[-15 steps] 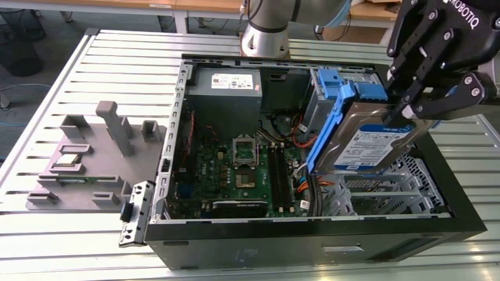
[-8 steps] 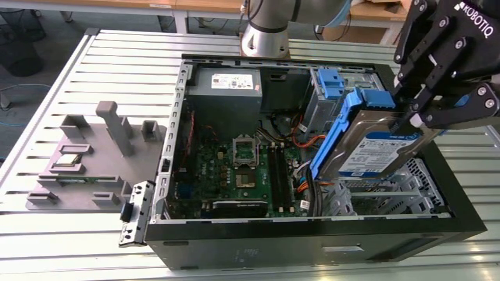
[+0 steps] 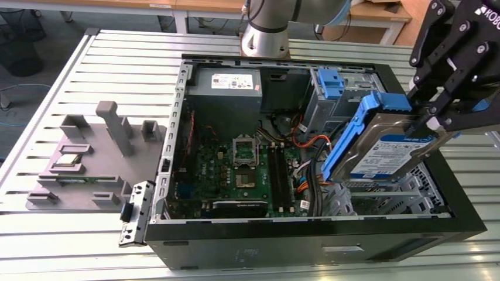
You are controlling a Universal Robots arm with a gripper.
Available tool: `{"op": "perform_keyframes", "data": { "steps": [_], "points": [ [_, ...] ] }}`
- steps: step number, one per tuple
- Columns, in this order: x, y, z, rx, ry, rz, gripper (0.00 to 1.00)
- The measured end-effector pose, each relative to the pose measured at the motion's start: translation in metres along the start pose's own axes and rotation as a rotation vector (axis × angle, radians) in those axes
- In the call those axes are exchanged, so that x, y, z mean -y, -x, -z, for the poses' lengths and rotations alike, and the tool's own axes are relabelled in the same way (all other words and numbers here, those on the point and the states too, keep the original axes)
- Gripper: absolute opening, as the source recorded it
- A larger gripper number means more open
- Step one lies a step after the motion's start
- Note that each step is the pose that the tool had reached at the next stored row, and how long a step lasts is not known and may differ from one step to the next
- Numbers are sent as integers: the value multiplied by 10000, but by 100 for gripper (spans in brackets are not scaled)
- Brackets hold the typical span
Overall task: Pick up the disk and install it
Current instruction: 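Insert the disk into the insertion slot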
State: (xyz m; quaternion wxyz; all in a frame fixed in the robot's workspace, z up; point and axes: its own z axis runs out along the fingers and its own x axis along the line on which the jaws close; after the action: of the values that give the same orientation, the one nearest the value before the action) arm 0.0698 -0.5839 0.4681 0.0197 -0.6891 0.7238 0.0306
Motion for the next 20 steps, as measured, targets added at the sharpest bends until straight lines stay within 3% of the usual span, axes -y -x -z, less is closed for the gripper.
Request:
{"op": "perform_keyframes", "data": {
  "steps": [10,16,20],
  "points": [
    [238,3,-10,1,0,0,35],
    [324,-1,-18,1,0,0,35],
    [342,-7,-35,-1,-1,-10,35]
  ]
}}
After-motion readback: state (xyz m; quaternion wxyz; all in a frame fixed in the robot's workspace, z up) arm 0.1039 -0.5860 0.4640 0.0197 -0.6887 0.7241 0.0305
